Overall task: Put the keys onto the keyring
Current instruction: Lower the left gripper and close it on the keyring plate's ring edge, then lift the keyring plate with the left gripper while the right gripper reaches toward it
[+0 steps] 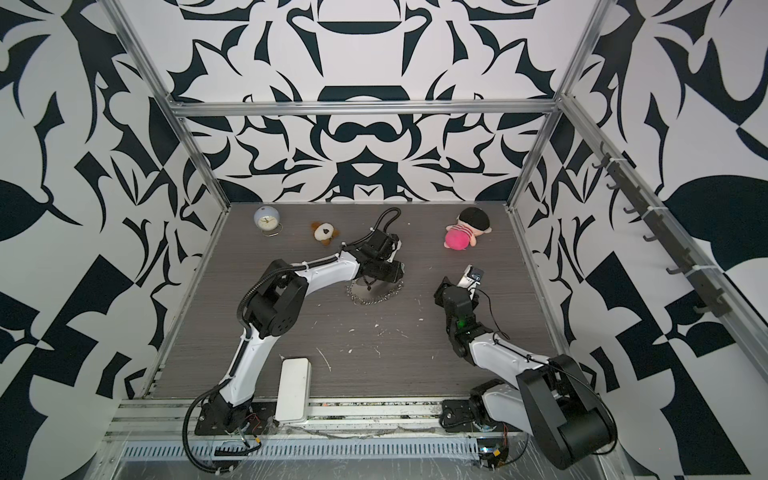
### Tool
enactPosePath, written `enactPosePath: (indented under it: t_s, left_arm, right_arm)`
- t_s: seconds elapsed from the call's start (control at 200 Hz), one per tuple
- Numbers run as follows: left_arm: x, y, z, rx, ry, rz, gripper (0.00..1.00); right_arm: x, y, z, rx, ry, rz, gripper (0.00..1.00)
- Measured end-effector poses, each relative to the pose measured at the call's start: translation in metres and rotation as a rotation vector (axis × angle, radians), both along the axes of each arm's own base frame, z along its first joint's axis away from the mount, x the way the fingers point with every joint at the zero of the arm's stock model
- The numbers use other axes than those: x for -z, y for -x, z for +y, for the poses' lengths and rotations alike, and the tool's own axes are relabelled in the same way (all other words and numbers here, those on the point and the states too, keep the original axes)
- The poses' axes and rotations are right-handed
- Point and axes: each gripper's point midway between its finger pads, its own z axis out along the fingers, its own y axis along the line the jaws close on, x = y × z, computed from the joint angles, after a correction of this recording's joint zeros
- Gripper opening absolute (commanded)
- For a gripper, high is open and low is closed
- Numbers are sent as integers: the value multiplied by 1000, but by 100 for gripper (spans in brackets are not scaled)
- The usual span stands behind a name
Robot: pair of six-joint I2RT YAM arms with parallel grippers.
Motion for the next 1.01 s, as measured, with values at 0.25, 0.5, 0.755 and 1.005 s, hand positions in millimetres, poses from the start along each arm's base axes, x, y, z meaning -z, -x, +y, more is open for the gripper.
enactPosePath:
  t_s: [0.25, 0.5, 0.755, 1.005]
  left_arm:
    - [0, -4, -4, -2, 5, -3, 34]
    - [-1, -2, -7, 4, 2, -3, 33]
    - [2, -2, -9, 2, -30, -16, 28]
    - [4, -2, -7, 7, -65, -40, 20]
  right_arm:
    - [0, 0, 0, 1, 0, 0, 68]
    - [0, 0, 0, 1, 0, 0, 68]
    - [0, 0, 0, 2, 1, 0, 68]
    - [0, 0, -1, 5, 2, -1, 68]
